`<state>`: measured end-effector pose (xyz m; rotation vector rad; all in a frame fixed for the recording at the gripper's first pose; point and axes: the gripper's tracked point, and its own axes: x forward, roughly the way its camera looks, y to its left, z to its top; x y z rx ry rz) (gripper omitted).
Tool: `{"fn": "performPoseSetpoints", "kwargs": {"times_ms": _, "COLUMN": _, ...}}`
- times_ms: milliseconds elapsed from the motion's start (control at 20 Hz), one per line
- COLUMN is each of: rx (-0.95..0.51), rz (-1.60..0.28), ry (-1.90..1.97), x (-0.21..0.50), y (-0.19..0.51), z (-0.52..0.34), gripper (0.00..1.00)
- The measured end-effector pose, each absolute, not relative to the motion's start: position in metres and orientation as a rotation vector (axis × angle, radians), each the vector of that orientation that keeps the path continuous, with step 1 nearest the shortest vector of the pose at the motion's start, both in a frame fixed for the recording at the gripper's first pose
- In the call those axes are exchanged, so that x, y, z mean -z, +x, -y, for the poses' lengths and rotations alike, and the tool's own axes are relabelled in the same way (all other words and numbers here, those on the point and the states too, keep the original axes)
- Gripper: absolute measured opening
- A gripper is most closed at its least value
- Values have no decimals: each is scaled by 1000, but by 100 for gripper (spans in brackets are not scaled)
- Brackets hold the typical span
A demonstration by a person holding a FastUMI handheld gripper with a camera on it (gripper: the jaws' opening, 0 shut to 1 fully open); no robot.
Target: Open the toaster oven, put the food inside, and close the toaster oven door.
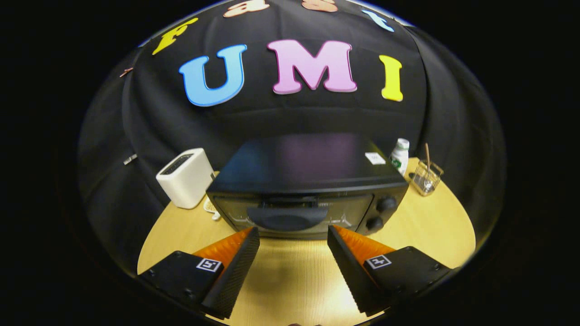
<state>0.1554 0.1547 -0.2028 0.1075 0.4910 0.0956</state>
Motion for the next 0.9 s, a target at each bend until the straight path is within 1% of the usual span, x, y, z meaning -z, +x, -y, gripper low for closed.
{"fn": "performPoseSetpoints", "kwargs": {"times_ms": 150, "rx": -124, "rz": -326, "ry": 78, "x": 147, "y": 153, "z": -133, "gripper": 99}}
{"fn": "performPoseSetpoints", "kwargs": {"times_ms": 300, "rx": -146, "rz": -208, "ry": 43, "x": 106, "y": 138, "z": -111, "gripper": 98}}
{"fn": "performPoseSetpoints", "kwargs": {"times_ms": 500, "rx": -144, "rz": -95, "ry": 5, "x": 63, "y": 94, "z": -62, "gripper": 98}}
{"fn": "performPoseSetpoints", "kwargs": {"times_ms": 650, "rx": -107, "rz": -39, "ry": 0, "x": 40, "y": 65, "z": -21, "gripper": 98}}
{"fn": "performPoseSetpoints", "kwargs": {"times_ms": 900, "rx": -19, "rz": -32, "ry": 83, "x": 23, "y": 20, "z": 25, "gripper": 98}}
